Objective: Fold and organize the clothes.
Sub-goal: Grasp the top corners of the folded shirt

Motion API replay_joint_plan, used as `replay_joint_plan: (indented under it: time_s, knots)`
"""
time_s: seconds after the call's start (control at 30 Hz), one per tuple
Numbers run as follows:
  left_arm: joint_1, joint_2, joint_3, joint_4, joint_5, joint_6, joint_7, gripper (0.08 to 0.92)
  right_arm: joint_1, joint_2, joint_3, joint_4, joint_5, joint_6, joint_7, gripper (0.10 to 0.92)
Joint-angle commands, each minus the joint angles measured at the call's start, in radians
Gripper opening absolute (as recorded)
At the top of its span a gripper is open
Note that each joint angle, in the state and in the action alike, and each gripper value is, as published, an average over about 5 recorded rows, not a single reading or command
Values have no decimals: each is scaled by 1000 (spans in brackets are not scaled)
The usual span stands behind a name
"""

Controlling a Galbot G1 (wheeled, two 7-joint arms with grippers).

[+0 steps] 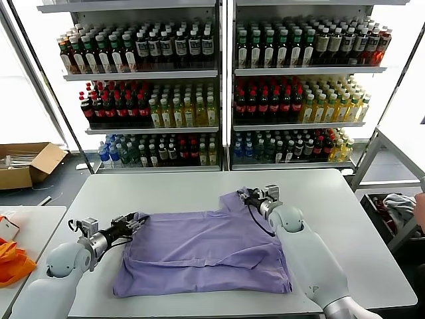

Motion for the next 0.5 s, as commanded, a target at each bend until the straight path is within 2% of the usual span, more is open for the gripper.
replay_joint_plan:
  time_s: [0.03, 0.2, 0.37, 0.5]
  knots:
    - [22, -8, -3, -50, -6, -3, -5, 343, -50, -7, 20, 155, 70, 3, 18, 256]
    - [58, -22, -41, -124, -8, -5, -11, 195, -114, -26, 56, 320, 96, 1, 33, 127]
    - [117, -26, -83, -225, -37, -13, -21, 97, -178, -42, 90, 465, 114, -2, 36, 108]
    - [171, -27, -113, -297, -62, -18, -29, 87, -228, -70, 113, 558, 128, -2, 39, 108]
